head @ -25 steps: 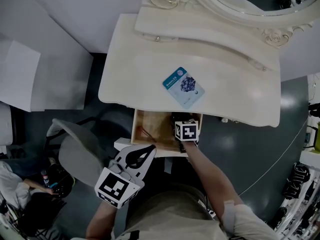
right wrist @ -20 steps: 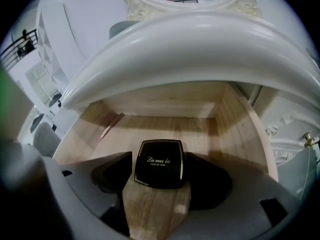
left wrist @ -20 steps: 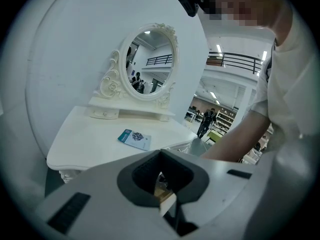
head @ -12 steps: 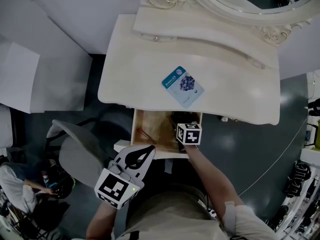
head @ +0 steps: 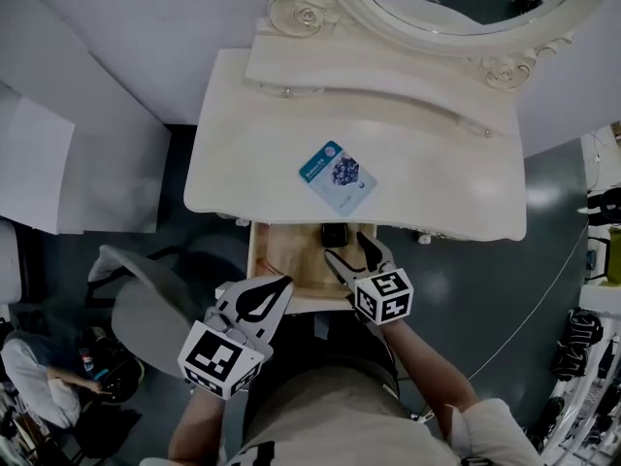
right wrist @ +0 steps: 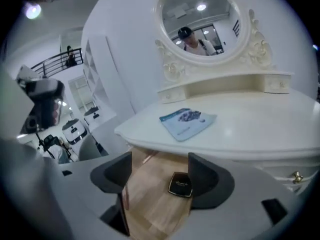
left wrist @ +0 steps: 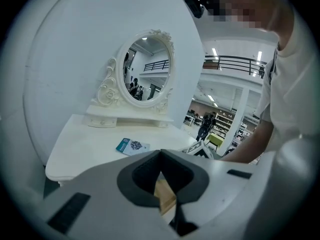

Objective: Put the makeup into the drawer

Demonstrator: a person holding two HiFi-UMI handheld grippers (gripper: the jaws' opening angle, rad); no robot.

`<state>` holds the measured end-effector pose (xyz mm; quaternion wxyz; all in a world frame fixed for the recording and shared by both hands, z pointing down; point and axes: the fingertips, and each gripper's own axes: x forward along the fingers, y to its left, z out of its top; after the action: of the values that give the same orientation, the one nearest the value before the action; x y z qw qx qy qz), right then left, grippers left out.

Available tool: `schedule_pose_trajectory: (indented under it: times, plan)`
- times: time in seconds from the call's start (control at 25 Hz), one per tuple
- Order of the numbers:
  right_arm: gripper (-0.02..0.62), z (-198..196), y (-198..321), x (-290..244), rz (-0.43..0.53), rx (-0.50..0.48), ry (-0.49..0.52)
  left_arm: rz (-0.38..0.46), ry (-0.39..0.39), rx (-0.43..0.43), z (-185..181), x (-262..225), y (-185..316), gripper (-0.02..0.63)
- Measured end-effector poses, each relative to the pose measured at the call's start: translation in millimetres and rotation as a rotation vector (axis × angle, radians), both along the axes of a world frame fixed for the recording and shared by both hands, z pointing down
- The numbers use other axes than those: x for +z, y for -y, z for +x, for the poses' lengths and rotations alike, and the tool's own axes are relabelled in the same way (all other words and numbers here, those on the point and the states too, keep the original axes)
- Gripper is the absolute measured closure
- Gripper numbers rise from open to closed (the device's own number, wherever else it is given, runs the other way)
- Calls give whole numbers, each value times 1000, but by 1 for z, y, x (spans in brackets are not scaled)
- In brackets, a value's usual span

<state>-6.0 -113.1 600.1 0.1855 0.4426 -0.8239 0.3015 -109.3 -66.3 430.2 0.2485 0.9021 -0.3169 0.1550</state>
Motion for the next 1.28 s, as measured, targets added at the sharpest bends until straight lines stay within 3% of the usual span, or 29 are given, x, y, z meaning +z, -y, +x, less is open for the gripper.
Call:
schedule_pose_trajectory:
  times: [0.12, 0.24, 0.6, 0.96, 1.28]
  plan:
    - [256, 15, -4, -38, 52, 29, 78, 28, -6, -17, 2, -10, 4, 552]
    - [256, 28, -7, -73, 114, 11, 95, 61, 3, -34, 5, -21, 7, 554]
    - [258, 52, -16, -136, 286, -205, 8, 149, 33, -100, 33, -55, 2, 552]
    - [256, 79, -39, -150, 329, -303, 28, 192, 81, -204, 61, -69, -22, 554]
    - [256, 109, -49, -156, 333, -348, 89, 198, 116, -224, 111, -76, -44, 554]
